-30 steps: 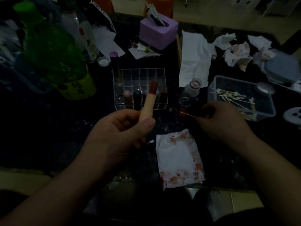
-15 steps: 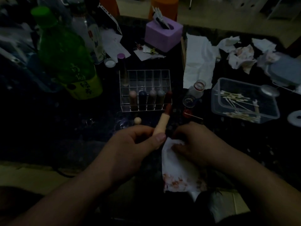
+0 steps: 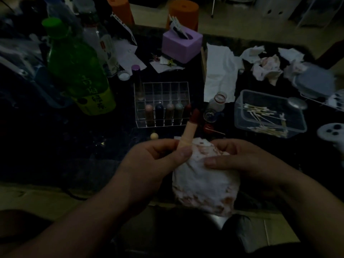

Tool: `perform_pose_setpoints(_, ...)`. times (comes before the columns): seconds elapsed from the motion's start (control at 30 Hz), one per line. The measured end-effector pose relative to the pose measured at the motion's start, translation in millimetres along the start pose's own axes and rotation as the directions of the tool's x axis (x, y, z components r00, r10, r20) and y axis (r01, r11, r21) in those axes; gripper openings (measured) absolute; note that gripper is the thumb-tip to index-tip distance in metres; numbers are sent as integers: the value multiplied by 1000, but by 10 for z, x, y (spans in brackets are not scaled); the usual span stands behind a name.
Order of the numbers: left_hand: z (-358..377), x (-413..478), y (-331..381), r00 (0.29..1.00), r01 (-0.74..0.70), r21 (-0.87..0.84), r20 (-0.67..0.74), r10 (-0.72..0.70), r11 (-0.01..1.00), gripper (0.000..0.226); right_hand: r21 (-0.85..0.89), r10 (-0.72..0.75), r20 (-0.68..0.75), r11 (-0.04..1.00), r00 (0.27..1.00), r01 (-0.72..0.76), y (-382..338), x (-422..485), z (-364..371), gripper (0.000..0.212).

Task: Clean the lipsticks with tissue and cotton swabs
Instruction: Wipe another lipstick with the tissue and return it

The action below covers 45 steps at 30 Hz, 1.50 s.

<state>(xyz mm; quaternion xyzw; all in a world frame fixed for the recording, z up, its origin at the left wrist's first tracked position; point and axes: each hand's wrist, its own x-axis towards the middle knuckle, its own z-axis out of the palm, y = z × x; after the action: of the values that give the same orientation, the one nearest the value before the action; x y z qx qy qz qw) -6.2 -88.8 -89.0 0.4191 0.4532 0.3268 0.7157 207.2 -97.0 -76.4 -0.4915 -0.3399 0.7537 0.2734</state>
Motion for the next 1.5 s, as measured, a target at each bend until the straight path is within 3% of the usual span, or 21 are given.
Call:
perform_pose_setpoints(0.13, 40, -39, 14, 999, -49, 177, 20, 47, 983, 24, 184, 3, -89, 983, 996, 14, 86, -24, 77, 50)
perform_pose_setpoints(0.23, 41, -40, -29, 976, -175, 479, -29, 214, 860, 20, -27, -116, -299, 993, 947, 113, 88, -32, 109, 23)
perform_pose_setpoints(0.3, 45, -43, -17, 949, -204, 587, -76, 305, 783, 18, -170, -221, -376, 971, 900, 168, 92, -42, 122, 21)
perform_pose_setpoints(0.43, 128, -70, 64, 983, -153, 342, -45, 179, 927, 22, -180, -292, -319, 953, 902, 245, 84, -61, 230, 23)
perform_pose_setpoints(0.53, 137, -68, 75, 991, -115, 258, -35, 128, 959, 20, 1, -261, -210, 964, 942, 267, 85, -82, 271, 19)
perform_pose_setpoints(0.6, 113, -68, 88, 995, -82, 233, -35, 93, 969, 20, 229, -235, -107, 940, 966, 254, 94, -84, 224, 29)
perform_pose_setpoints(0.7, 75, -75, 136, 997, -61, 217, -29, 69, 974, 26, 651, -250, 169, 755, 954, 82, 77, -74, 177, 59)
perform_pose_setpoints(0.77, 59, -78, 159, 997, -72, 241, -6, 76, 968, 26, 698, -267, 207, 714, 941, 49, 165, -45, 127, 63)
perform_pose_setpoints(0.87, 51, -89, 183, 997, -84, 260, 23, 80, 962, 26, 584, -235, 194, 808, 953, 81, 186, 8, 87, 55)
perform_pose_setpoints(1.0, 55, -105, 207, 994, -108, 285, 64, 94, 952, 27, 114, -343, -8, 933, 939, 341, 136, 24, 101, 42)
perform_pose_setpoints(1.13, 59, -103, 220, 994, -91, 320, 91, 65, 943, 27, -88, -469, -51, 882, 882, 463, 132, 59, 79, 38)
perform_pose_setpoints(1.27, 52, -89, 218, 991, -99, 320, 112, 66, 942, 33, -200, -562, -85, 818, 823, 539, 98, 17, 161, 17)
perform_pose_setpoints(1.4, 50, -99, 228, 966, 46, 142, 246, -80, 989, 25, -265, -594, -134, 793, 793, 549, 58, -25, 132, 11)
perform_pose_setpoints(1.5, 68, -96, 213, 978, -6, 144, 206, -24, 990, 26, -301, -627, -99, 759, 773, 577, 41, -35, 117, 9)
